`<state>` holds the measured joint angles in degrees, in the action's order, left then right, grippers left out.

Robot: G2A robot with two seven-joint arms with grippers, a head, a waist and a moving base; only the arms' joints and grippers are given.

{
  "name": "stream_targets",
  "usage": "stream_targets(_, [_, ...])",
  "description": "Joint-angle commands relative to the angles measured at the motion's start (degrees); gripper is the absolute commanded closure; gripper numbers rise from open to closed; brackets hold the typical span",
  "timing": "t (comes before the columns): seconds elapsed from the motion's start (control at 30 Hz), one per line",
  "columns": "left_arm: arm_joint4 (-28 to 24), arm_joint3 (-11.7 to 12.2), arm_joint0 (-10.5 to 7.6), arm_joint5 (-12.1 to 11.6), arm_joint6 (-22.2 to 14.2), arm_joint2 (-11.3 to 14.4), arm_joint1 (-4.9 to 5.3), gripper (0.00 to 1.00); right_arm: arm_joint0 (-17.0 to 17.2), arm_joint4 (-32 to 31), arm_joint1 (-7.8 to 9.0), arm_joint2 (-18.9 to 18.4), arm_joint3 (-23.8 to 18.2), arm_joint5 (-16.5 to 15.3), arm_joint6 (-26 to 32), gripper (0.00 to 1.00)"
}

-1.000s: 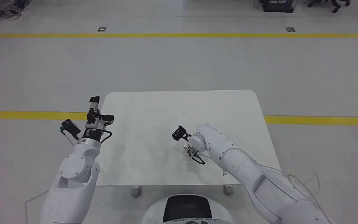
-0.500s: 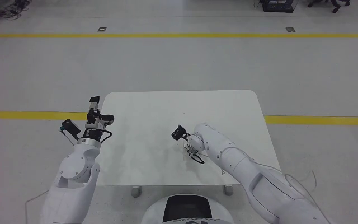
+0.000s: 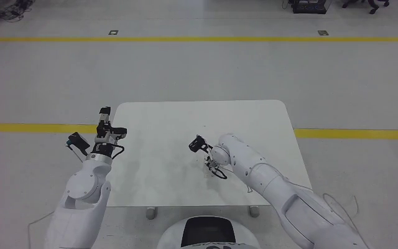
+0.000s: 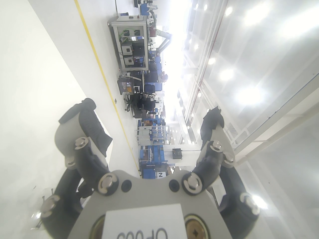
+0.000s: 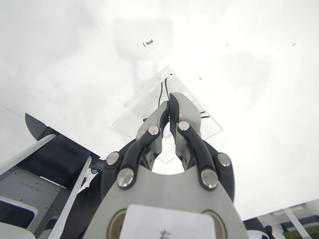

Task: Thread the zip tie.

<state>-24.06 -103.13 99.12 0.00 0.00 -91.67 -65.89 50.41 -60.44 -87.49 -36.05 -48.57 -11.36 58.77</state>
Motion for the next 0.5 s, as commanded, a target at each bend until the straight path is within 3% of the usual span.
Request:
stream_targets(0.0, [0.0,0.0,0.00,0.0,0.0,0.0,0.00,0.00,0.9,-0.3,0.84,-1.3,-2.2,-0.1,0.6,1.00])
stream_targets(0.3, [0.0,0.0,0.00,0.0,0.0,0.0,0.00,0.00,5.5,-0.8,4.59,-7.8,-11.4,-2.3,3.2,1.00])
stream_targets(0.47, [0.0,0.0,0.00,0.0,0.0,0.0,0.00,0.00,8.7,0.9,6.76,-12.9,-16.8,-5.0,3.5,1.00])
